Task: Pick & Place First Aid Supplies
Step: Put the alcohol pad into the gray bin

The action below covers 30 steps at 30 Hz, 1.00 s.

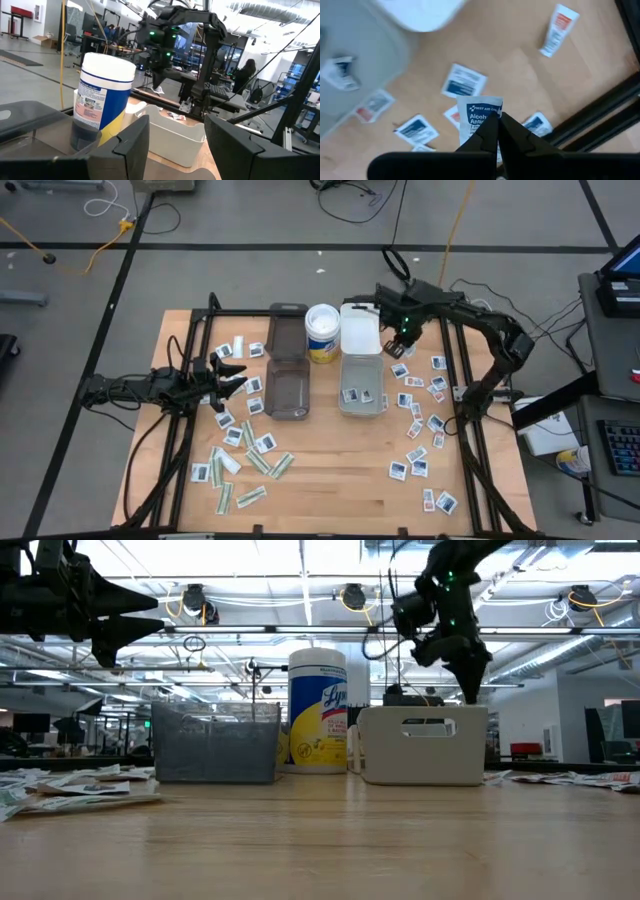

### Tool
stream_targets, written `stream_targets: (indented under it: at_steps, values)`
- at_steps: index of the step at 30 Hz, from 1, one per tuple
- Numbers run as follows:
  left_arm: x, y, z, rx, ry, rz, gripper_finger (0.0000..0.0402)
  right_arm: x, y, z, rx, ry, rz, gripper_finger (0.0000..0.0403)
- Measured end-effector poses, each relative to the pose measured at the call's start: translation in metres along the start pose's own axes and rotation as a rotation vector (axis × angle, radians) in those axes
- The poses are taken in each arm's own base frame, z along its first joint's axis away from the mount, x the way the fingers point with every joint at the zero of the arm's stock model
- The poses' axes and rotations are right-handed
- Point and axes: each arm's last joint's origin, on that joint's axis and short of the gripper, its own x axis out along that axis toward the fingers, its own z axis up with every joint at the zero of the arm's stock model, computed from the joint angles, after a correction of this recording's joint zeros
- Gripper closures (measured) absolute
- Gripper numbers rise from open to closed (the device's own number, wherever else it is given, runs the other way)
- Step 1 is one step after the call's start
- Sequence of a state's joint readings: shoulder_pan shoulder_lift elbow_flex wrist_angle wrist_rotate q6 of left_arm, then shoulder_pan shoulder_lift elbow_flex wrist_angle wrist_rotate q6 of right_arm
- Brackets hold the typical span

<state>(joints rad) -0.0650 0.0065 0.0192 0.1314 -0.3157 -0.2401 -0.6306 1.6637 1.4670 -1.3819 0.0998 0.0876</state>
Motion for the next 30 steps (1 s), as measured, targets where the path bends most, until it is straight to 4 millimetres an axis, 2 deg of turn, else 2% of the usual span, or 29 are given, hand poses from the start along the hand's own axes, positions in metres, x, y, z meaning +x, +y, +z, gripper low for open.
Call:
stream_targets:
  at_steps: [18, 23, 30]
  values:
    - [0.000, 0.000, 0.000, 0.000, 0.000, 0.000, 0.0206, -0.007, 0.127, -0.023, -0.154, -0.094, 0.110, 0.0403]
    - [0.000, 0.000, 0.000, 0.000, 0.000, 0.000, 0.0206, -0.006, 0.150, -0.025, -0.191, -0.134, 0.130, 0.0403]
    - [0.000, 0.000, 0.000, 0.000, 0.000, 0.000, 0.0206, 0.020, 0.172, -0.014, -0.244, -0.106, 0.103, 0.0403]
